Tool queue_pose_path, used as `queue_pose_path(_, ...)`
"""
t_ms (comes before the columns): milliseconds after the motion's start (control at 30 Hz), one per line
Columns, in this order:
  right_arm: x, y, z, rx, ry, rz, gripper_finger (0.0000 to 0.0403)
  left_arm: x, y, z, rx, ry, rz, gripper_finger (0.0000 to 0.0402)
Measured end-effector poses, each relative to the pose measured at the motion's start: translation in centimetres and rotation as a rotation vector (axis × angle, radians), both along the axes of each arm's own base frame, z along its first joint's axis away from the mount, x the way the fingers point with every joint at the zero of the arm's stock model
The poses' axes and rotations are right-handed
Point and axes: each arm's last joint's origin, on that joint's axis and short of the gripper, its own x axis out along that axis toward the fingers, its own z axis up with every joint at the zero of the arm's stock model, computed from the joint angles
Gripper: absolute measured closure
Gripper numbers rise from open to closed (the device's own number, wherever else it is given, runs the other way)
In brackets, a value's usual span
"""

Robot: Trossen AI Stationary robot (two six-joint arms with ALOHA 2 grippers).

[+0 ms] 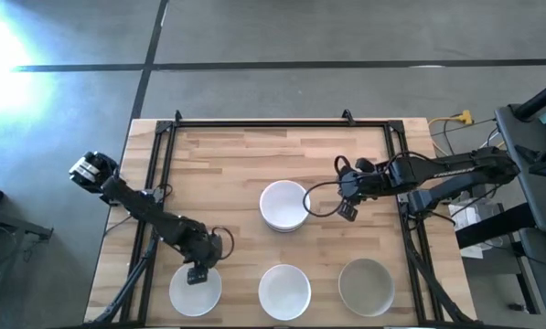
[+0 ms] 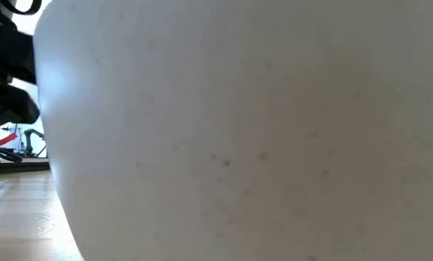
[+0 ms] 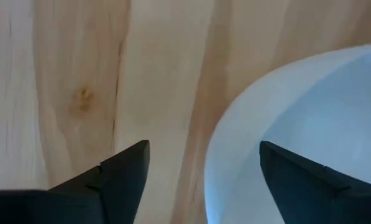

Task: Nest bowls inside each other
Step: Stack the white bowl on top of the white bowl

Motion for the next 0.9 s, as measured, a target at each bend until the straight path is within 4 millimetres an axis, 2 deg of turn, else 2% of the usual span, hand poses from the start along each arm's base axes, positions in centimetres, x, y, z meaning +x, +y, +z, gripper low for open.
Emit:
queue_pose_path(167,-0.8,-0.1,0.3,0.007,-0.056,0.000,0.0371,0.1,-0.1,-0.4,0.003,0.029,0.049,0.0174)
queue_pose_path(633,-2.2,-0.3,1.3,0.018,-0.129,0.000,0.0371,0.0,0.1,1.1,-0.044,-0.017,0.088,0.0390)
queue_pose_path(900,-2.3,-0.3,1.2,0.013,-0.127,0.009,0.0371,1.2,-0.3,3.3,-0.093,-0.076,0.103,0.0400)
